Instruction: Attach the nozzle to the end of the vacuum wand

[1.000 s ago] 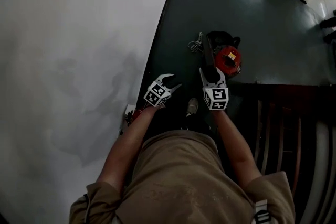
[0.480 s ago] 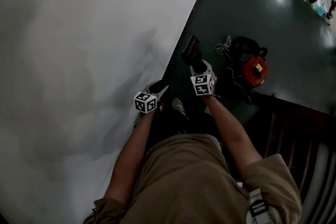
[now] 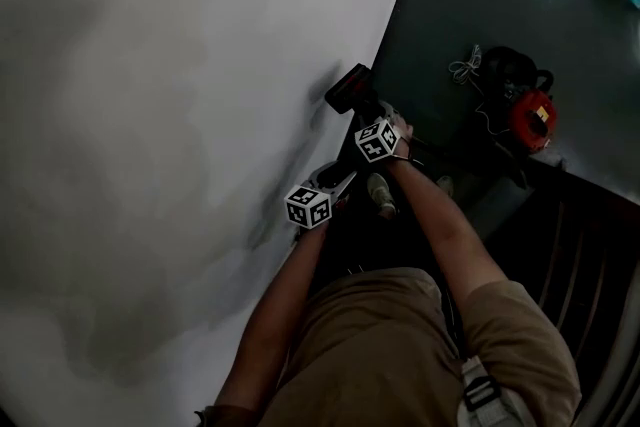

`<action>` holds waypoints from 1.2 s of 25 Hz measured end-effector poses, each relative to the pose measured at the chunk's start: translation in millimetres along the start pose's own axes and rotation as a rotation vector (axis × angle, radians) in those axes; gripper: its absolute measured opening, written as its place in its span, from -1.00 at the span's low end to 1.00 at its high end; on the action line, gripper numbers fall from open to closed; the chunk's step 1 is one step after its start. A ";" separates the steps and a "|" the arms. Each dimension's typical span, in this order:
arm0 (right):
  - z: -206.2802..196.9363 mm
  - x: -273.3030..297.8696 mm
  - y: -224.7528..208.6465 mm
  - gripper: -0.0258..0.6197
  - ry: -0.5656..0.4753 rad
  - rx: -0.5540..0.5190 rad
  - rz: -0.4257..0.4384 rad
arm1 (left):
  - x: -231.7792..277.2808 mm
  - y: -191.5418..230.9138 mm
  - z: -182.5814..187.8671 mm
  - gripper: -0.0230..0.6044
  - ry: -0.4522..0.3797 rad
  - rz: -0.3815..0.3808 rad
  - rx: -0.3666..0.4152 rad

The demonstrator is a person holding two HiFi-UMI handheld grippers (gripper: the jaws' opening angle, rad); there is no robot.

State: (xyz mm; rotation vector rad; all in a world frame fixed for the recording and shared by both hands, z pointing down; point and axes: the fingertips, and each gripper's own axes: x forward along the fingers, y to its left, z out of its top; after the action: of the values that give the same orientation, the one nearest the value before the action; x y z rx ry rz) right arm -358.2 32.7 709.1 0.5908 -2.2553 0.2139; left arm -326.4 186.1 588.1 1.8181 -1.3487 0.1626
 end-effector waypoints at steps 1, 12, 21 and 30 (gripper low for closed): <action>-2.2 12.6 7.5 -0.34 0.014 -0.012 0.004 | 1.4 3.1 -1.7 -0.33 0.004 -0.004 -0.004; -28.1 52.5 76.5 -0.33 0.089 -0.099 0.021 | -25.9 18.1 -15.6 -0.33 0.050 -0.006 0.000; -34.4 55.9 87.0 -0.18 0.065 -0.101 0.097 | -26.2 23.9 -27.3 -0.33 0.078 -0.018 0.016; -124.3 -57.2 22.5 -0.05 -0.006 0.176 0.106 | -24.1 8.1 -34.1 -0.33 0.110 -0.052 0.032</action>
State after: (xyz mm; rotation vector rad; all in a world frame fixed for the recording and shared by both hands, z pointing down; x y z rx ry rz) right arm -254.2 113.4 752.8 0.5645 -2.2907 0.4678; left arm -330.8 226.5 600.9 1.8412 -1.2271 0.2543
